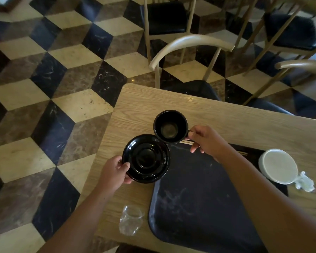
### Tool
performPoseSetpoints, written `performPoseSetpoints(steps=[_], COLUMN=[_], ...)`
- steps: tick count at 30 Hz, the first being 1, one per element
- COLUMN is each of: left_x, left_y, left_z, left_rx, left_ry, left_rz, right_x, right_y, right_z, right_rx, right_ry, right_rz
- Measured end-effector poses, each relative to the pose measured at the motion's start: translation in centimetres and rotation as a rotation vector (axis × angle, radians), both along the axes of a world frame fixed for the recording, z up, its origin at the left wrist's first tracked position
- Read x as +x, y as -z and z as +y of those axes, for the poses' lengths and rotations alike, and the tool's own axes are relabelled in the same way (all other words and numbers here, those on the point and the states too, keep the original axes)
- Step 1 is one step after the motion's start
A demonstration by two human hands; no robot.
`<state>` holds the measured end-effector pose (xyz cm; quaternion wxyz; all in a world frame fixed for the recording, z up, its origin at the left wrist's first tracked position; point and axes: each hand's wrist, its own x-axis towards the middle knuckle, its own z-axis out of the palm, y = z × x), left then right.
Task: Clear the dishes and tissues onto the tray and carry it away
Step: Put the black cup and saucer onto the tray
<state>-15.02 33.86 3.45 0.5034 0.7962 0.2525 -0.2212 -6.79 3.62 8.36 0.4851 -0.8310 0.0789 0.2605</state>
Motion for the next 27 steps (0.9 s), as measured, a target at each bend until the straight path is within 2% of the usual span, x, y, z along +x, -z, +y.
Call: performPoseSetpoints(steps=[7,17,27], left_x=[-1.9,-2.6,-1.5], left_y=[0.1,2.9,5.1], left_z=[-5.4,-11.4,-13.1], left_rx=[-0.037,-0.176,-0.156], left_ry=[0.058,-0.028,-0.080], left_rz=[0.024,0.156,0.152], right_x=[-4.6,-9.0,-10.4], right_y=[-0.1,1.7,2.9], right_z=[-3.1,-6.6,-6.7], right_rx=[-0.005,-0.011,-0.027], right_ry=[0.042,0.042,0.017], right_rz=[0.032,0.081,0.161])
